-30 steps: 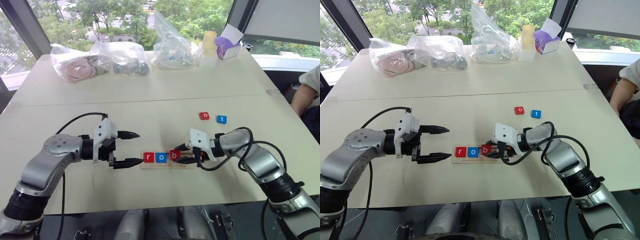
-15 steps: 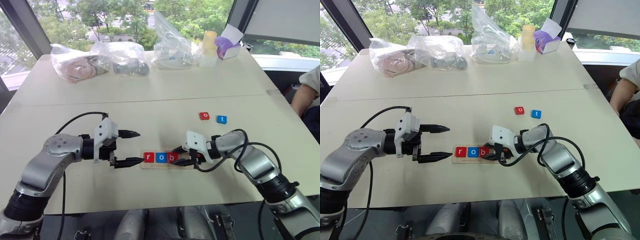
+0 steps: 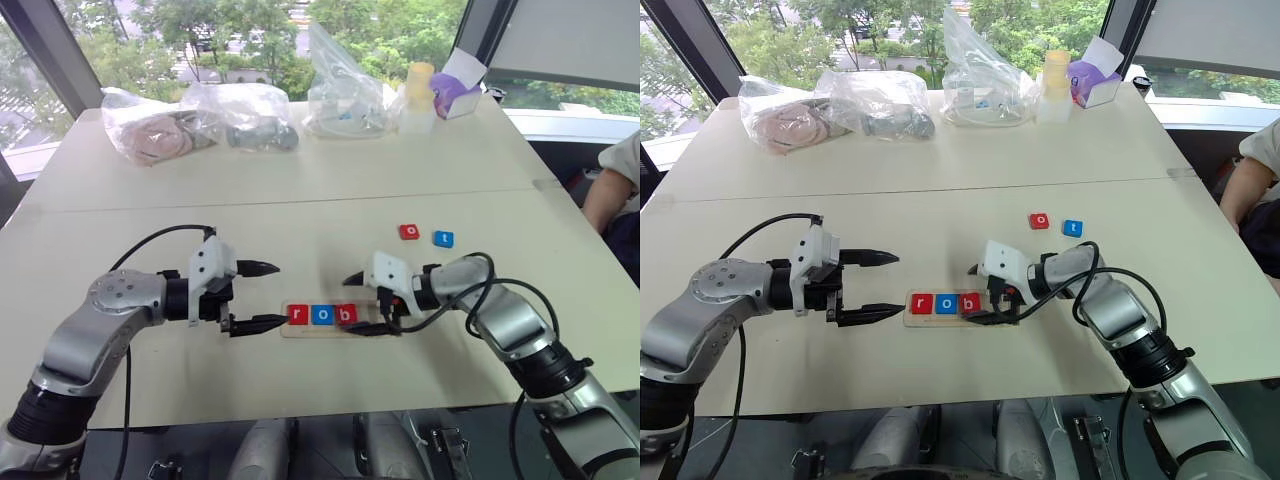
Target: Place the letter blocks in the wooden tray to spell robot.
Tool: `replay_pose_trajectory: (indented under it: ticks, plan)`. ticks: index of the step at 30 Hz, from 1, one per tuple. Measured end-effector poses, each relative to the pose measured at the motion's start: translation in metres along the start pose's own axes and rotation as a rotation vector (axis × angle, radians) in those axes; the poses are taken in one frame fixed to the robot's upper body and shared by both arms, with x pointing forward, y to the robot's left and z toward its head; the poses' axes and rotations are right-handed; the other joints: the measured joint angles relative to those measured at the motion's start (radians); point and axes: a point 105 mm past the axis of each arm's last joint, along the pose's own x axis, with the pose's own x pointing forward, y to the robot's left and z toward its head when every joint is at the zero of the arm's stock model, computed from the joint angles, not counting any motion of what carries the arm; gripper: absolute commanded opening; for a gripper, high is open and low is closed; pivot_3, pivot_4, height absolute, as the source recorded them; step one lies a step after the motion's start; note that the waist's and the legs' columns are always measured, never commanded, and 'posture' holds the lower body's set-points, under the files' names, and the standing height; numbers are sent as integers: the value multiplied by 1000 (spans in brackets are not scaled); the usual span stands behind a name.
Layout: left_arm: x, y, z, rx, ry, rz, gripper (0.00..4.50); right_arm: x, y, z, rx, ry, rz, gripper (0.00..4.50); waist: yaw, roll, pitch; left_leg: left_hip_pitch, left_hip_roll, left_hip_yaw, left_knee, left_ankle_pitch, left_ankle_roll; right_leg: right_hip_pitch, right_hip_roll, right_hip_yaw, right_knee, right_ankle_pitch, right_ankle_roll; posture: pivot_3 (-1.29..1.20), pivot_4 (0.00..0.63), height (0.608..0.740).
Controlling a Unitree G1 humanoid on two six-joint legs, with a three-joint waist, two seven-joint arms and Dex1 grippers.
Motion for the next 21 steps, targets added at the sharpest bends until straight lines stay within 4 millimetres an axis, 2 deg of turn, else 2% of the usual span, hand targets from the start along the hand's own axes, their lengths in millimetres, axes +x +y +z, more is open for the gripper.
replay_pose_trajectory:
  ticks: [3, 5, 6, 8, 10, 13, 17, 21]
  plan:
    - [2, 0, 1, 0, -10, 3, 4500, -17, -35, 22, 48, -86, -192, 4463, 1, 0, 0, 0, 0, 0, 0, 0, -1, 0, 0, 0, 0, 0, -1, 0, 150, 740]
    - [2, -1, 1, -2, -13, 3, 4500, -33, -56, 25, 86, -100, -323, 4463, 4, 0, 0, 0, 0, 0, 0, 0, -1, 0, 0, 0, 0, 0, -1, 0, 150, 740]
    - [2, -1, 1, -4, -14, 4, 4500, -38, -64, 22, 110, -96, -381, 4463, 5, 0, 0, 0, 0, 0, 0, 0, -1, 0, 0, 0, 0, 0, -1, 0, 150, 740]
    - [4, -1, 0, -7, -20, 2, 4500, -40, -80, 5, 207, -49, -521, 4463, 2, 0, 0, 0, 0, 0, -1, 0, -1, -1, 0, 0, 0, 1, -1, 0, 150, 740]
    - [4, -2, 0, -9, -21, 0, 4500, -40, -90, -16, 295, 11, -634, 4463, 1, 0, 0, -2, 0, 0, -1, 1, -1, -4, 0, 1, 1, 1, -1, 0, 150, 740]
    - [7, -3, 0, -12, -29, -7, 4500, -42, -100, -36, 363, 67, -770, 4463, -2, 0, 0, -4, 0, 1, -1, 1, -2, -8, 0, 2, 3, 1, -2, 0, 150, 740]
    - [7, -4, 1, -10, -31, -9, 4500, -45, -110, -47, 413, 98, -883, 4463, -3, 0, 0, -4, 0, 1, -1, 1, -2, -8, 1, 2, 4, 1, -2, 0, 150, 740]
    - [7, -3, 0, -7, -27, -7, 4500, -46, -118, -48, 437, 105, -940, 4463, -4, 0, 0, -4, 0, 1, -1, 1, -2, -8, 1, 2, 5, 1, -2, 0, 150, 740]
